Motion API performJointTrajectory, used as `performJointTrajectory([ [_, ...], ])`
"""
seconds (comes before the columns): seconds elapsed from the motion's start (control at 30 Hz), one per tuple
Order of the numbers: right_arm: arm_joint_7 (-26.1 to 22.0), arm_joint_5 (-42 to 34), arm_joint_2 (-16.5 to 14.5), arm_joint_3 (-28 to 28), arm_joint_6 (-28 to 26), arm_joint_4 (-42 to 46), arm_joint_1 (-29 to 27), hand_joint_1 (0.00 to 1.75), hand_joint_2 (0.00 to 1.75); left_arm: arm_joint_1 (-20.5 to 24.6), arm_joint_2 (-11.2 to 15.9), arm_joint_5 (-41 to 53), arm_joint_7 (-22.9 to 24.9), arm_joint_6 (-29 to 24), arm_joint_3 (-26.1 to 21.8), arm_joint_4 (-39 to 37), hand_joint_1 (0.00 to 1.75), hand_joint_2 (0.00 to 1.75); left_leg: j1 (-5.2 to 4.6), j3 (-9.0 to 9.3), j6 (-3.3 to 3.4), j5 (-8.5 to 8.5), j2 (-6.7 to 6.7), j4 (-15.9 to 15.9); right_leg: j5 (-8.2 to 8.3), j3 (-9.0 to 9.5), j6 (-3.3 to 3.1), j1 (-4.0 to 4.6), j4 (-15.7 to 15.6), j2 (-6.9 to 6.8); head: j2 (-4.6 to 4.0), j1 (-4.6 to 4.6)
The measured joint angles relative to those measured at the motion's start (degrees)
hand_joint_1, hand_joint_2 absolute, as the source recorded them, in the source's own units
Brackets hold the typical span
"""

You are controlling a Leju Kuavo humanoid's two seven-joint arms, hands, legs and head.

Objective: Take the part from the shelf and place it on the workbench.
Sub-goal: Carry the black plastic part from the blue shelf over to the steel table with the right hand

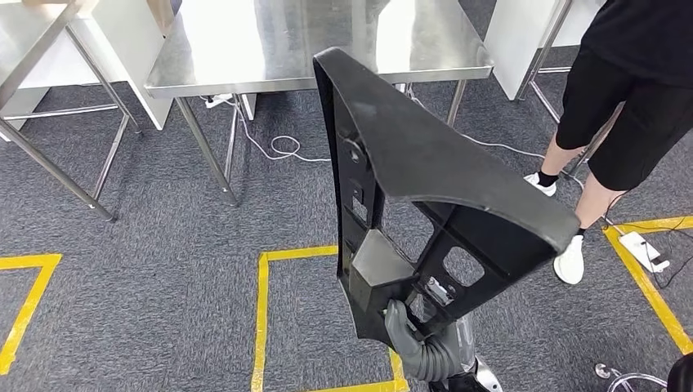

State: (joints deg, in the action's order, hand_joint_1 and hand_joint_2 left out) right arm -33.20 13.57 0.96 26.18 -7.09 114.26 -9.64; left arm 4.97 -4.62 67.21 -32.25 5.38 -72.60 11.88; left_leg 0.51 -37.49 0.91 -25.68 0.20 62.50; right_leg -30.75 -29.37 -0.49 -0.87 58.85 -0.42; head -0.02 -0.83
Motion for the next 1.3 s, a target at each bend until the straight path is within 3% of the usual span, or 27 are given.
performJointTrajectory([
  [0.1, 0.02, 0.0, 0.0, -0.04, 0.02, 0.0, 0.05, 1.75, 1.75, 0.05, 0.18, 0.0, 0.01, -0.04, 0.02, 0.01, 0.0, 1.75, -0.79, 1.59, 1.33, -0.19, 0.28, -3.43, -0.24, 0.96, 1.09, 0.25, -0.16, -0.18, 0.0, -0.01],
  [0.2, 0.04, 0.0, 0.04, -0.09, 0.02, -0.03, 0.31, 1.75, 1.75, 0.01, 0.19, 0.0, -0.02, -0.08, 0.03, 0.01, 0.0, 1.75, -0.57, 3.55, 2.32, -0.19, -0.28, -4.99, -1.01, 0.93, 1.81, 0.26, 1.86, -0.15, 0.0, 0.11],
  [0.3, 0.16, 0.04, 0.11, -0.08, 0.02, -0.08, 0.77, 1.75, 1.75, 0.05, 0.17, 0.09, -0.09, -0.07, 0.14, 0.01, 0.0, 1.75, -0.49, 4.7, 2.68, -0.44, -0.68, -5.35, -4.33, -4.46, 1.68, 0.05, 10.69, 0.15, 0.0, 0.4],
  [0.37, 0.39, 0.07, 0.17, -0.09, 0.01, -0.12, 0.84, 1.75, 1.75, 0.05, 0.17, 0.14, -0.18, -0.04, 0.2, 0.01, 0.0, 1.75, -0.45, 5.16, 2.56, -0.98, -1.02, -5.33, -5.26, -8.08, 2.25, -0.19, 14.12, 0.2, 0.0, 0.48],
  [0.4, 0.49, 0.08, 0.19, -0.09, 0.01, -0.13, 0.88, 1.75, 1.75, 0.04, 0.17, 0.14, -0.22, -0.02, 0.21, 0.01, 0.0, 1.75, -0.4, 5.58, 2.37, -1.35, -1.2, -5.32, -4.4, -8.59, 2.79, -0.37, 13.11, 0.2, 0.0, 0.52],
  [0.47, 0.58, 0.09, 0.2, -0.09, 0.01, -0.15, 0.94, 1.75, 1.75, 0.04, 0.14, 0.11, -0.31, 0.04, 0.23, 0.01, 0.0, 1.75, -0.28, 6.59, 1.79, -2.24, -1.54, -5.26, 0.05, -7.32, 4.28, -0.94, 6.78, 0.17, 0.0, 0.58],
  [0.5, 0.61, 0.09, 0.19, -0.08, 0.01, -0.19, 1.0, 1.75, 1.75, 0.04, 0.16, 0.1, -0.33, 0.06, 0.23, 0.01, 0.0, 1.75, -0.3, 7.07, 1.41, -2.79, -1.65, -5.1, 1.8, -6.55, 4.5, -1.06, 3.72, 0.07, 0.0, 0.67],
  [0.53, 0.64, 0.1, 0.19, -0.08, 0.01, -0.22, 1.08, 1.75, 1.75, 0.04, 0.18, 0.09, -0.37, 0.07, 0.22, 0.01, 0.0, 1.75, -0.36, 7.29, 0.98, -3.29, -1.69, -4.96, 2.93, -5.85, 4.17, -1.03, 1.69, -0.04, 0.0, 0.72],
  [0.57, 0.66, 0.11, 0.15, -0.08, 0.01, -0.25, 1.14, 1.75, 1.75, 0.04, 0.2, 0.08, -0.4, 0.07, 0.22, 0.01, 0.0, 1.75, -0.43, 7.45, 0.55, -3.68, -1.68, -4.71, 3.43, -5.52, 3.38, -0.97, 0.82, -0.09, 0.0, 0.75],
  [0.63, 0.72, 0.15, 0.07, -0.08, 0.01, -0.26, 1.31, 1.75, 1.75, 0.07, 0.2, 0.07, -0.48, 0.07, 0.22, 0.01, 0.0, 1.75, -0.32, 7.69, -0.07, -4.19, -1.54, -4.33, 3.4, -5.01, 1.67, -0.82, 0.79, 0.02, 0.0, 0.68],
  [0.7, 0.74, 0.15, -0.02, -0.08, 0.01, -0.23, 1.54, 1.75, 1.75, 0.13, 0.18, 0.07, -0.54, 0.11, 0.22, 0.01, 0.0, 1.75, 0.02, 7.27, -0.54, -4.73, -1.16, -2.44, 3.29, -4.19, 0.77, -0.88, 0.6, 0.18, 0.0, 0.63],
  [0.77, 0.75, 0.15, -0.1, -0.07, 0.01, -0.22, 1.8, 1.75, 1.75, 0.18, 0.16, 0.02, -0.58, 0.15, 0.22, 0.01, 0.0, 1.75, 0.21, 4.21, -1.08, -6.43, -0.73, 3.15, 2.81, -3.29, 0.03, -0.77, 0.46, 0.19, 0.0, 0.59],
  [0.83, 0.92, 0.15, -0.21, -0.06, 0.01, -0.23, 1.94, 1.75, 1.75, 0.17, 0.16, -0.02, -0.58, 0.18, 0.2, 0.01, 0.0, 1.75, 0.26, -0.49, -1.44, -8.82, -0.6, 9.54, 2.21, -2.76, -0.37, -0.58, 0.47, 0.24, 0.0, 0.52],
  [0.87, 1.05, 0.15, -0.27, -0.06, 0.01, -0.23, 1.94, 1.75, 1.75, 0.15, 0.17, -0.01, -0.58, 0.23, 0.2, 0.01, 0.0, 1.75, 0.26, -2.21, -1.44, -9.19, -0.59, 11.0, 1.87, -2.41, -0.44, -0.49, 0.47, 0.29, 0.0, 0.5],
  [0.9, 1.19, 0.15, -0.31, -0.06, -0.02, -0.23, 1.96, 1.75, 1.75, 0.15, 0.17, -0.01, -0.58, 0.32, 0.19, 0.01, 0.0, 1.75, 0.24, -3.01, -1.3, -8.45, -0.59, 10.62, 1.48, -1.95, -0.42, -0.4, 0.47, 0.34, 0.0, 0.5],
  [1.0, 1.31, 0.14, -0.42, -0.05, -0.09, -0.25, 2.18, 1.75, 1.75, 0.14, 0.29, 0.0, -0.58, 0.54, 0.19, 0.01, 0.0, 1.75, -0.24, -0.99, 0.07, -1.47, -0.39, 1.78, 0.16, -0.22, -0.2, -0.2, 0.33, 0.4, 0.0, 0.57],
  [1.03, 1.33, 0.13, -0.45, -0.05, -0.1, -0.27, 2.27, 1.75, 1.75, 0.14, 0.38, 0.02, -0.58, 0.55, 0.2, 0.01, 0.0, 1.75, -0.65, -0.33, 0.62, -0.89, -0.27, -0.3, -0.22, 0.2, 0.0, -0.15, 0.23, 0.42, 0.0, 0.58],
  [1.13, 1.45, 0.13, -0.51, -0.04, -0.13, -0.32, 2.37, 1.75, 1.75, 0.0, 0.67, 0.07, -0.62, 0.57, 0.2, 0.01, 0.0, 1.75, -1.7, 0.64, 2.34, -1.78, -0.74, -2.15, -0.42, 0.93, 1.24, 0.14, 0.84, 0.42, 0.0, 0.48],
  [1.2, 1.54, 0.13, -0.5, -0.04, -0.15, -0.3, 2.47, 1.75, 1.75, -0.08, 0.72, 0.07, -0.65, 0.57, 0.2, 0.01, 0.0, 1.75, -1.55, 2.35, 3.24, -0.65, -1.09, -3.44, -0.71, 0.99, 1.91, 0.45, 3.03, 0.38, 0.0, 0.52],
  [1.23, 1.55, 0.12, -0.5, -0.04, -0.19, -0.25, 2.59, 1.75, 1.75, -0.02, 0.71, 0.07, -0.66, 0.59, 0.21, 0.01, 0.0, 1.75, -1.44, 3.12, 3.52, -0.64, -1.09, -3.71, -1.59, 0.25, 1.87, 0.53, 4.87, 0.4, 0.0, 0.54],
  [1.3, 1.64, 0.11, -0.49, -0.03, -0.26, -0.18, 2.69, 1.75, 1.75, 0.16, 0.7, 0.08, -0.69, 0.62, 0.21, 0.01, 0.0, 1.75, -1.39, 3.87, 3.89, -0.91, -1.1, -3.86, -4.3, -3.28, 1.38, 0.41, 10.66, 0.42, 0.0, 0.66],
])
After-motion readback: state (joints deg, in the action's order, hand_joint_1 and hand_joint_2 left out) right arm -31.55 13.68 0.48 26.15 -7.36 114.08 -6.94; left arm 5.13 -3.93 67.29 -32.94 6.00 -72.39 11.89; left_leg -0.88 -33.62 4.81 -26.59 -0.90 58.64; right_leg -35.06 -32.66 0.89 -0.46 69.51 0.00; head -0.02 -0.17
